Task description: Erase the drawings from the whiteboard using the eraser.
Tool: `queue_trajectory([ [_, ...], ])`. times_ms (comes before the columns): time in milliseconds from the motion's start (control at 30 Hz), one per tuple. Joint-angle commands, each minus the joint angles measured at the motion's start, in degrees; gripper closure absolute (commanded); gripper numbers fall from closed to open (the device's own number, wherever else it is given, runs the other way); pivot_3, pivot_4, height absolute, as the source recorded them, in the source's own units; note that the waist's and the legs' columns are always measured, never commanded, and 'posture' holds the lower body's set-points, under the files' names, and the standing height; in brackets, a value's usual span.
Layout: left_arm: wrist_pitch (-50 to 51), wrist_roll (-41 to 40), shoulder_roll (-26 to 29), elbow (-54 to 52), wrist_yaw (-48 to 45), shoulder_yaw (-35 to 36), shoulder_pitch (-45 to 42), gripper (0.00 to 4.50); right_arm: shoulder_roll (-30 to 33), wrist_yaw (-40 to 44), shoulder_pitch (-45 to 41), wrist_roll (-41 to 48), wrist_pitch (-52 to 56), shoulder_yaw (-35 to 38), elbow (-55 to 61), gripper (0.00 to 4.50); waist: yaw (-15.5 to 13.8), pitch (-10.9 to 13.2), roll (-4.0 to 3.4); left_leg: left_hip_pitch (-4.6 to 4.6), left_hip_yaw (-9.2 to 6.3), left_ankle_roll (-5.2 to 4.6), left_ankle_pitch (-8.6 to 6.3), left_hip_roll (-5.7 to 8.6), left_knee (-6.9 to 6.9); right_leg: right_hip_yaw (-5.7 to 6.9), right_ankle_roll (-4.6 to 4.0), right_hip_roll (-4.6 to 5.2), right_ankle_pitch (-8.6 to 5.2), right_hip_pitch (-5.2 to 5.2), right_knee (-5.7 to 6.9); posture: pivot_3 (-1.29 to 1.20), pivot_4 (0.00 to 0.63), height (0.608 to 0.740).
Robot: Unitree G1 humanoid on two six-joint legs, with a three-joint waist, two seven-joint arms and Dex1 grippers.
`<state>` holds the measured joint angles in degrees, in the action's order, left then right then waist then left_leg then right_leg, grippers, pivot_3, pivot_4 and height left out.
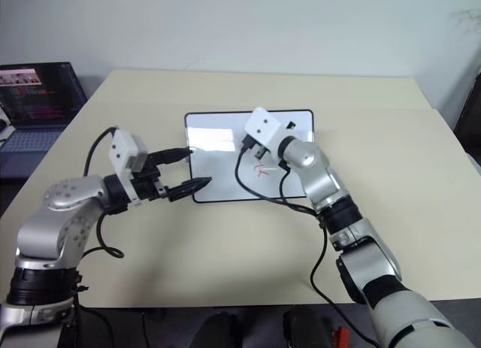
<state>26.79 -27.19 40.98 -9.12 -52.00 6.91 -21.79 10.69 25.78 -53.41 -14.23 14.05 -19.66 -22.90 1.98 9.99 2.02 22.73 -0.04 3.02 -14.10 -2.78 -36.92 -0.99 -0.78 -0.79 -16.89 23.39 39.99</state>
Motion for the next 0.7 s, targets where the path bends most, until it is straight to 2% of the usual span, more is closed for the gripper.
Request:
queue_trajectory([
  [33, -1.2, -0.3, 0.0, -1.4, -0.1, 0.7, -1.0, 0.00, 0.6, 1.5, 1.1, -1.3, 1.5, -1.1, 0.2, 3.40, 0.0, 0.0, 0.00, -0.01, 0.00, 0.00, 0.00, 0.00, -0.01, 0.01, 0.00, 0.00, 0.00, -0.01, 0.01, 0.00, 0.150, 0.740],
  [167, -1.3, -0.2, 0.1, -1.3, -0.1, 0.7, -0.9, 0.00, -0.2, -7.2, -2.2, 0.0, -3.4, 4.9, 0.3, 3.40, -0.1, 0.0, -0.01, -0.01, 0.00, 0.00, 0.00, 0.01, -0.03, 0.01, 0.01, 0.00, 0.01, -0.02, 0.02, 0.00, 0.150, 0.740],
  [300, -1.3, -0.2, 0.1, -1.4, -0.2, 0.7, -0.7, 0.00, -0.6, -9.4, -3.6, 0.2, -4.4, 6.5, -1.1, 3.40, -0.1, 0.0, -0.01, 0.10, 0.00, 0.01, 0.00, 0.00, -0.01, 0.00, 0.00, 0.00, 0.01, 0.04, -0.04, 0.00, 0.150, 0.740],
  [700, -1.2, -0.4, 0.2, -1.8, -0.2, 1.0, -0.4, 0.00, -2.2, -4.5, -1.7, -3.4, -3.1, -0.2, -4.1, 3.40, 0.0, 0.0, -0.01, 0.12, 0.05, 0.01, -0.01, -0.01, 0.04, -0.04, -0.01, 0.00, -0.01, 0.12, -0.04, 0.00, 0.150, 0.740],
])
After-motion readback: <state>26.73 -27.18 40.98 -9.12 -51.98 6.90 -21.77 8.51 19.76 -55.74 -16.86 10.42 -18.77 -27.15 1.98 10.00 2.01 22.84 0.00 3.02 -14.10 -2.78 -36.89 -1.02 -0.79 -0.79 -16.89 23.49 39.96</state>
